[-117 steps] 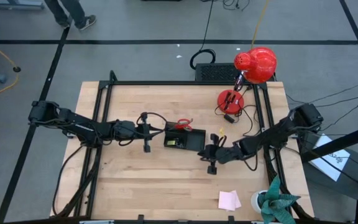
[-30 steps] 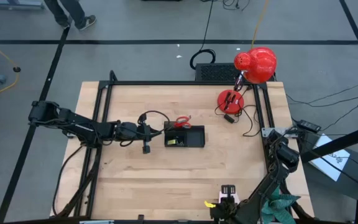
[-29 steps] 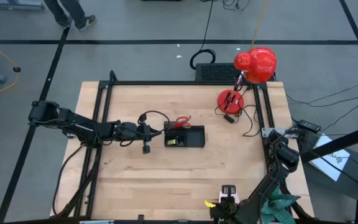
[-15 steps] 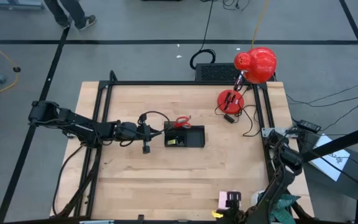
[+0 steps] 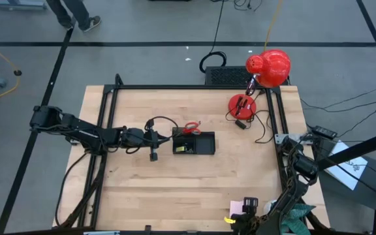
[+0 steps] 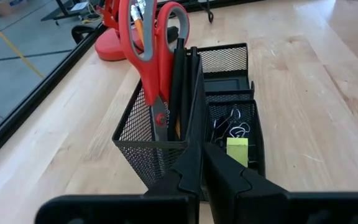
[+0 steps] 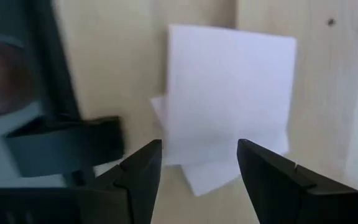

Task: Pick and place office supplies into organizer
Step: Put the sticky notes into the desk organizer

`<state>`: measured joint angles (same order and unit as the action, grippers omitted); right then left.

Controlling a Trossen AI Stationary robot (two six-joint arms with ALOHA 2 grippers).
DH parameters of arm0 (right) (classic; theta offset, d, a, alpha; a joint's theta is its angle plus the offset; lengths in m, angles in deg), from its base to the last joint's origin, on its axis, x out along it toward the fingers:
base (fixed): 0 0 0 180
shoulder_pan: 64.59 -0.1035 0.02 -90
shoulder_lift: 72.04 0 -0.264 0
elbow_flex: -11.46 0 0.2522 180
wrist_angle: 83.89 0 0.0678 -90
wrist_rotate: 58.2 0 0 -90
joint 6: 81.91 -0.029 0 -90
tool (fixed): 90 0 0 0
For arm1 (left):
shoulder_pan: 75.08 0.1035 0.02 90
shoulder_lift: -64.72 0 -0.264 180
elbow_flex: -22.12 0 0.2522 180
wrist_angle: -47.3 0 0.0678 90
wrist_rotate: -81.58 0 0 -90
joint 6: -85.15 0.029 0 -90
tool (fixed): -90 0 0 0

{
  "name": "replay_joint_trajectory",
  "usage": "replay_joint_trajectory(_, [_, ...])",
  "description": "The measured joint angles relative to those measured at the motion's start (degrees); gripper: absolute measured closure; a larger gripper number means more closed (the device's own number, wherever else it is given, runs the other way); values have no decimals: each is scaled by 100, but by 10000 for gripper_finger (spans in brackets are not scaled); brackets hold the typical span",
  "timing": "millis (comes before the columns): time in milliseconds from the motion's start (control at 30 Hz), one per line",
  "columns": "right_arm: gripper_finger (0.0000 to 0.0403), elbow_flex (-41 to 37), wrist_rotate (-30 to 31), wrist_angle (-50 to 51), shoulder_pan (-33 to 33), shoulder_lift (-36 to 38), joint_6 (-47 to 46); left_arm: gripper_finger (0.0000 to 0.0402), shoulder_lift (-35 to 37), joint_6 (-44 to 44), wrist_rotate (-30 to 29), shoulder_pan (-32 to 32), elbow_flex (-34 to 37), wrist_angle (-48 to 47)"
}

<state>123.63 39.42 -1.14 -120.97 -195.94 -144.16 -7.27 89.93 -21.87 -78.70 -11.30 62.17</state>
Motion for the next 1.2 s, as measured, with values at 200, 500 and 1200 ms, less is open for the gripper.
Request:
replay_joint_trajectory(200, [197, -309, 18, -158, 0, 0, -10, 376, 0, -4, 0, 0, 0, -12])
replay_joint_trajectory(500, [209, -556, 421, -182, -4, 31, -210, 376, 0, -17, 0, 0, 0, -12])
replay_joint_trajectory(1200, [401, 85, 1455, 807, 15, -20, -304, 376, 0, -33, 0, 0, 0, -10])
